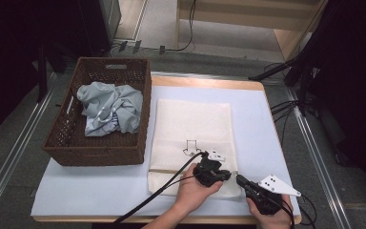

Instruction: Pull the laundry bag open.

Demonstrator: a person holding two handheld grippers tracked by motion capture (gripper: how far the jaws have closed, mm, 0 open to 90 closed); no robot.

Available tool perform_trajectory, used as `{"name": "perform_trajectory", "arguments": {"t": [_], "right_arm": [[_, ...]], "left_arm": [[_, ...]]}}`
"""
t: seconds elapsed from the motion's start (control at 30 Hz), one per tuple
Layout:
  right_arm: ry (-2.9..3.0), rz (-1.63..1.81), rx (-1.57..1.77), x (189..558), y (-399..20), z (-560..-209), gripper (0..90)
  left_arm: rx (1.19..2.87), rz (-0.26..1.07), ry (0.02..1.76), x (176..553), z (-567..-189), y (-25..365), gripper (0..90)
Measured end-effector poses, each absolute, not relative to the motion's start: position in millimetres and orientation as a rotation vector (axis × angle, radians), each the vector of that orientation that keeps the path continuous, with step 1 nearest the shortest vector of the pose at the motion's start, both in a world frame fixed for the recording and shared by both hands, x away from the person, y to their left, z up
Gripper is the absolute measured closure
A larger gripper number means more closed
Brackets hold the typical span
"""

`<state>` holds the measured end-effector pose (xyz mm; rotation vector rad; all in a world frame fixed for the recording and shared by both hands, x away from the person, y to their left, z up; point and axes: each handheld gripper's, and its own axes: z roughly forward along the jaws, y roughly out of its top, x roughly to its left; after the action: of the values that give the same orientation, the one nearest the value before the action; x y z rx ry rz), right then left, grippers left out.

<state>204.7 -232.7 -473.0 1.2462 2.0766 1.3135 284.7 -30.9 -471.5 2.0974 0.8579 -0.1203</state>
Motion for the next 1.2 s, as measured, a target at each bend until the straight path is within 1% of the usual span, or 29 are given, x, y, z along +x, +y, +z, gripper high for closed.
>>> {"name": "perform_trajectory", "arguments": {"t": [0.13,0.27,0.3,0.33,0.37,0.4,0.43,0.5,0.57,0.63,0.7,0.73,0.8,0.9,0.97,1.07,1.2], "right_arm": [[2.064,1.342,1.307,205,-235,-474,88.8],[2.035,1.362,1.364,207,-237,-476,84.2],[2.019,1.366,1.391,208,-238,-476,80.6],[1.997,1.369,1.417,210,-238,-478,74.3],[1.997,1.369,1.417,210,-238,-478,74.3],[1.970,1.395,1.478,213,-239,-479,68.4],[1.970,1.395,1.478,213,-239,-479,68.4],[1.969,1.423,1.522,217,-239,-481,64.3],[1.968,1.442,1.567,220,-238,-483,62.4],[1.970,1.482,1.599,223,-238,-485,63.0],[1.976,1.536,1.646,226,-239,-487,66.6],[1.976,1.590,1.678,228,-241,-488,71.6],[1.968,1.646,1.716,228,-244,-489,73.4],[1.965,1.664,1.739,229,-244,-490,73.7],[1.962,1.681,1.752,230,-244,-491,75.7],[1.982,1.698,1.709,229,-243,-488,83.7],[2.000,1.615,1.625,226,-237,-482,84.8]], "left_arm": [[2.065,-0.159,0.870,287,-473,-26,88.7],[2.036,-0.169,0.880,287,-473,-23,88.9],[2.032,-0.174,0.880,287,-473,-22,89.0],[2.030,-0.179,0.875,287,-474,-22,89.0],[2.027,-0.180,0.871,287,-474,-21,89.0],[2.020,-0.182,0.872,287,-474,-20,89.0],[2.012,-0.186,0.872,287,-475,-20,89.0],[1.990,-0.201,0.862,287,-475,-17,89.1],[1.977,-0.203,0.853,287,-475,-16,89.1],[1.965,-0.210,0.850,287,-475,-14,89.1],[1.962,-0.219,0.841,287,-476,-12,89.1],[1.947,-0.231,0.837,287,-477,-10,89.1],[1.937,-0.256,0.841,289,-478,-8,89.1],[1.940,-0.254,0.837,289,-478,-8,89.1],[1.940,-0.247,0.833,288,-478,-8,89.1],[1.938,-0.251,0.835,288,-478,-7,89.0],[1.948,-0.230,0.848,287,-476,-8,89.0]]}}
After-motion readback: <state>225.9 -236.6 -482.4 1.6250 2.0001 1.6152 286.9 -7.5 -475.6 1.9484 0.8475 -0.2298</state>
